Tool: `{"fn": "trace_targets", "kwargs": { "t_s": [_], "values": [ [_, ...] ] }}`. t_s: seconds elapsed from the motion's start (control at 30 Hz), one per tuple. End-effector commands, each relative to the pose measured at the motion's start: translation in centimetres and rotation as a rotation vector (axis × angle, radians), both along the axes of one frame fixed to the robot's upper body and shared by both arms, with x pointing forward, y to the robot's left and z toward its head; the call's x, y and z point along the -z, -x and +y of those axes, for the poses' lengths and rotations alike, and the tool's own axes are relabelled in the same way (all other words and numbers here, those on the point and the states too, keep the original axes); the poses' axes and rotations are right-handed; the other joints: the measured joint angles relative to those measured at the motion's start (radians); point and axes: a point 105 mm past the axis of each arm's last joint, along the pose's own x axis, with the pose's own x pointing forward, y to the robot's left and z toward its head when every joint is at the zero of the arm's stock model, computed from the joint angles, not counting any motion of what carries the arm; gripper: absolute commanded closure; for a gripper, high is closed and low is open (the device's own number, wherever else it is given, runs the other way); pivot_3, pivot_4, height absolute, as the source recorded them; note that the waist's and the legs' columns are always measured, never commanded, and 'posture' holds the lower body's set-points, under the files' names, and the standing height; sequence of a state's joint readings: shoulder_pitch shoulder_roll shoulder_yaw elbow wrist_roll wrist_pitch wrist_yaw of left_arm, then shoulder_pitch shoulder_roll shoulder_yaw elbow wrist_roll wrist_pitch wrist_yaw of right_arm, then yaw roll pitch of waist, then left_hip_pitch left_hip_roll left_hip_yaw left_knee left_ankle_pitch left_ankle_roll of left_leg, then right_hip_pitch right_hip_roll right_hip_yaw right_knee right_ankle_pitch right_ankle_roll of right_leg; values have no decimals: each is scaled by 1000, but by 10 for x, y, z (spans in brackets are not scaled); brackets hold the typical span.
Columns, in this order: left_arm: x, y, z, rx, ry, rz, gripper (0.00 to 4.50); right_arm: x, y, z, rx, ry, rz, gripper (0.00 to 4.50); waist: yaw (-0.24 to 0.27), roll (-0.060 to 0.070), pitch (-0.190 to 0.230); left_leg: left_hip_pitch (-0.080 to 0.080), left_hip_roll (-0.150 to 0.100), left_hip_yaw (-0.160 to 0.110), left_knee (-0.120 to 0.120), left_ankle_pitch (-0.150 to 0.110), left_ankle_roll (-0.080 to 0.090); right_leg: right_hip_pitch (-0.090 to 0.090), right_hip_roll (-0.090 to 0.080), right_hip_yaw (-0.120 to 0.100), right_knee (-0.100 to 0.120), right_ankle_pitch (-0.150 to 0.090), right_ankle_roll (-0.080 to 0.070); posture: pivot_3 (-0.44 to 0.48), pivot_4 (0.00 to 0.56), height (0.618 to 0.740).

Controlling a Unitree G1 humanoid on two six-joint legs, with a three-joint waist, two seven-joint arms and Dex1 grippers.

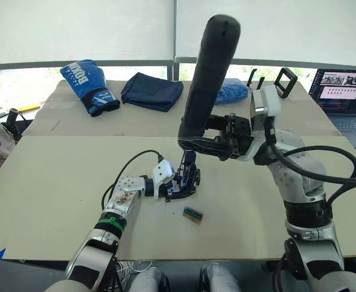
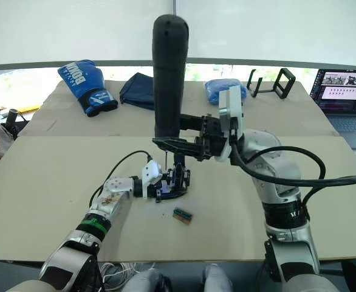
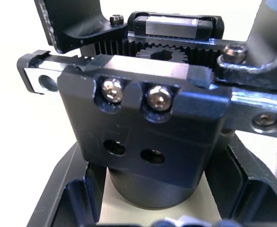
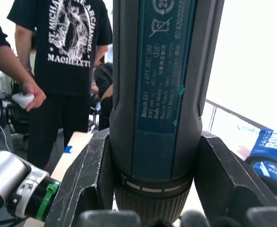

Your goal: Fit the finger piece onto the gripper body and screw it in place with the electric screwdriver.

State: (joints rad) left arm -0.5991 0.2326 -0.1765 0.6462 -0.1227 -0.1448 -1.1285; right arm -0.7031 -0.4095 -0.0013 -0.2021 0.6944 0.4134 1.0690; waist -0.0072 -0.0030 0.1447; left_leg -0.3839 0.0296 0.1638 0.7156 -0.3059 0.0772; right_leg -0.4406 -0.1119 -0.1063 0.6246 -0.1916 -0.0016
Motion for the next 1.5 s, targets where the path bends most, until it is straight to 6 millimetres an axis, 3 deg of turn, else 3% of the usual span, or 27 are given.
{"fn": "trace_targets", "kwargs": {
  "t_s": [0.03, 0.07, 0.1, 0.23, 0.4, 0.5, 0.7, 0.83, 0.93, 1.23, 1.4, 1.5],
  "values": [
    [16, 1, 5, -29, -28, 63, 697, -30, 24, -3, -66, -81, -123, 2561, 0, 0, 0, 0, 0, 0, 0, 0, 0, 0, 0, 0, 0, 0, 0, 0, 150, 740],
    [15, 1, 6, -31, -28, 60, 219, -32, 26, -3, -75, -88, -124, 2561, 0, 0, 0, 0, 0, 0, 0, 0, 0, 0, 0, 0, 0, 0, 0, 0, 150, 740],
    [15, 1, 6, -31, -27, 59, 69, -33, 27, -3, -79, -92, -124, 2561, 0, 0, 0, 0, 0, 0, 0, 0, 0, 0, 0, 0, 0, 0, 0, 0, 150, 740],
    [15, 3, 15, -51, -11, 70, 69, -38, 36, -6, -86, -116, -134, 2561, -4, 0, 0, 0, 0, 0, 0, 0, 0, 0, -2, 0, 0, 0, 0, 0, 150, 740],
    [13, 12, 45, -88, 12, 103, 69, -35, 40, -30, 15, -99, -137, 2561, -11, -1, 0, 0, 2, 0, -1, 0, 0, -1, -2, 0, -1, 0, 0, 0, 150, 740],
    [0, 16, 77, -156, 77, 110, 69, -13, 39, -58, 156, 15, -158, 2561, -13, -1, 0, 0, 2, 0, -3, 0, -1, -1, -2, 0, -2, -1, -1, 0, 150, 740],
    [-26, 43, 125, -80, 71, -40, 69, 26, 42, -114, 403, 125, -117, 2561, -4, 0, 3, -2, 3, 1, -4, 1, -3, -4, -1, 0, -1, -1, -1, 0, 150, 740],
    [-22, 46, 153, -113, -12, -63, 69, 42, 47, -129, 482, 111, -70, 2561, 7, -1, 4, -5, 2, 1, -3, 1, -3, -7, -1, 0, -2, -1, -1, 0, 150, 740],
    [-19, 50, 161, -102, -35, -42, 69, 48, 52, -125, 465, 108, -48, 2561, 10, 0, 4, -6, 2, 1, -3, 1, -2, -8, -1, 1, -2, -1, -2, 0, 150, 740],
    [-25, 60, 107, 56, 1, -52, 69, 30, 56, -59, 258, -14, -47, 2561, 7, 0, 5, -7, 2, 2, -3, 2, -3, -12, 4, 2, 0, -1, -2, 0, 150, 740],
    [-7, 75, 81, 174, -67, -4, 69, 32, 63, -31, 148, -54, -13, 2561, 9, -1, 5, -8, 1, 3, -2, 2, -3, -12, 4, 3, 1, -1, -2, 0, 150, 740],
    [2, 79, 54, 212, -68, -5, 69, 41, 63, -21, 92, -29, -16, 2561, 12, -1, 5, -8, 0, 3, -2, 2, -3, -12, 4, 2, 0, -1, -2, 0, 150, 740]
  ]
}}
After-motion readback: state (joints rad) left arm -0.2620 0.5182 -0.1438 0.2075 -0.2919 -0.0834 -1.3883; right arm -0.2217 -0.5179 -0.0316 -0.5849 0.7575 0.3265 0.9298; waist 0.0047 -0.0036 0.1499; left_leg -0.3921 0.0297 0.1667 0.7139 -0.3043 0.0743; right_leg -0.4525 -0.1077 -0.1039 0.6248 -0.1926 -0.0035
